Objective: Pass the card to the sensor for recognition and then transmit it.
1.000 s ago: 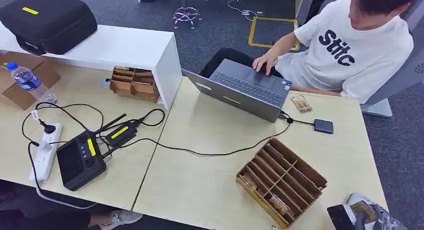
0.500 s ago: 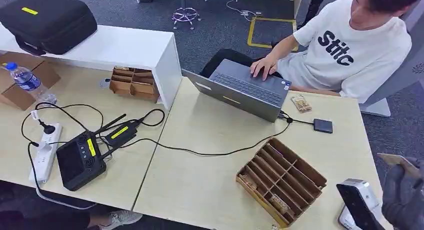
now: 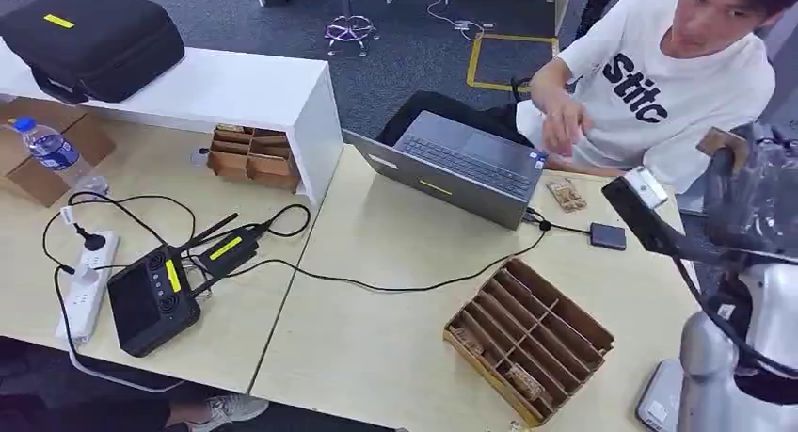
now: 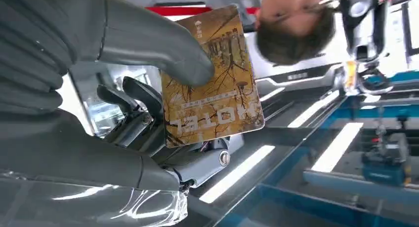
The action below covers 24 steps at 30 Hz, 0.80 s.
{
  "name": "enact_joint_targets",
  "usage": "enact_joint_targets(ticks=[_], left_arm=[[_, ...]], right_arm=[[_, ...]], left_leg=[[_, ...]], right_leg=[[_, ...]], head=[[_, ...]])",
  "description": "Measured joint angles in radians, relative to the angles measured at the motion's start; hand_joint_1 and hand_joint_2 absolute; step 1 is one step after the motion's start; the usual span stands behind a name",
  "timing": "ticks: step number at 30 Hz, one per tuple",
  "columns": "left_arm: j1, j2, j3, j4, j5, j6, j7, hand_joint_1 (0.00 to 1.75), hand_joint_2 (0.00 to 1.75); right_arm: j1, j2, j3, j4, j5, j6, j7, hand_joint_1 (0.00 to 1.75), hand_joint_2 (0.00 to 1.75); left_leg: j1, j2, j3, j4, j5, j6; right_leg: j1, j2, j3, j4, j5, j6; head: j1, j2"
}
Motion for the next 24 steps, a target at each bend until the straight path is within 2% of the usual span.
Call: enact_joint_targets(ticks=[2, 4, 7, 10, 14, 21, 23, 24], left_arm=[[-0.003, 0.002, -0.006, 0.000, 0.000, 0.003, 0.000, 0.00, 1.75], [-0.004, 0.003, -0.013, 0.002, 0.000, 0.008, -0.002, 0.00, 1.75], [-0.014, 0.015, -0.036, 0.015, 0.000, 0.009, -0.011, 0.00, 1.75], [-0.025, 0.030, -0.056, 0.033, 0.000, 0.008, -0.014, 0.00, 1.75], [-0.032, 0.043, -0.080, 0.056, 0.000, 0.000, -0.012, 0.00, 1.75], [-0.037, 0.056, -0.098, 0.075, 0.000, -0.001, -0.006, 0.00, 1.75], [-0.039, 0.058, -0.101, 0.076, 0.000, 0.000, -0.003, 0.00, 1.75], [-0.040, 0.058, -0.102, 0.077, 0.000, 0.000, -0.002, 0.00, 1.75]], right_arm=[[-0.028, -0.005, 0.016, 0.044, 0.003, 0.001, 0.005, 1.75, 1.75], [-0.061, -0.011, 0.030, 0.091, 0.006, 0.038, 0.029, 1.75, 1.75], [-0.156, -0.032, 0.076, 0.258, 0.006, 0.087, 0.133, 1.75, 1.75], [-0.239, -0.039, 0.099, 0.464, 0.006, 0.079, 0.197, 1.75, 1.75], [-0.281, -0.032, 0.071, 0.639, 0.006, 0.033, 0.175, 1.75, 1.75], [-0.277, 0.006, -0.012, 0.708, 0.006, 0.044, 0.114, 1.75, 1.75], [-0.271, 0.021, -0.033, 0.709, 0.006, 0.055, 0.082, 0.56, 1.75], [-0.265, 0.026, -0.037, 0.709, 0.006, 0.056, 0.066, 0.56, 1.75]], left_leg=[[0.000, -0.001, -0.001, 0.000, 0.000, 0.000], [0.000, -0.001, -0.003, 0.000, 0.000, 0.000], [0.000, 0.000, -0.003, 0.000, 0.000, 0.000], [0.000, -0.001, -0.003, 0.000, 0.001, 0.001], [0.000, -0.003, -0.003, 0.000, 0.001, 0.001], [0.000, -0.002, -0.005, 0.000, 0.001, 0.001], [0.000, -0.002, -0.005, 0.000, 0.001, 0.001], [0.000, -0.002, -0.005, 0.000, 0.001, 0.001]], right_leg=[[0.000, -0.001, 0.000, 0.000, 0.000, 0.000], [0.000, 0.000, -0.001, 0.001, 0.000, 0.000], [0.000, 0.000, -0.002, 0.001, 0.000, 0.000], [0.000, -0.002, -0.002, 0.001, 0.000, 0.000], [0.000, -0.003, -0.001, 0.001, 0.000, 0.000], [0.000, -0.002, -0.004, 0.001, 0.000, 0.000], [0.000, -0.002, -0.004, 0.001, 0.000, 0.000], [0.000, -0.002, -0.004, 0.001, 0.000, 0.000]], head=[[0.000, 0.000], [0.000, 0.000], [0.000, 0.000], [0.000, 0.000], [0.000, 0.000], [0.000, 0.000], [0.000, 0.000], [0.000, 0.000]])
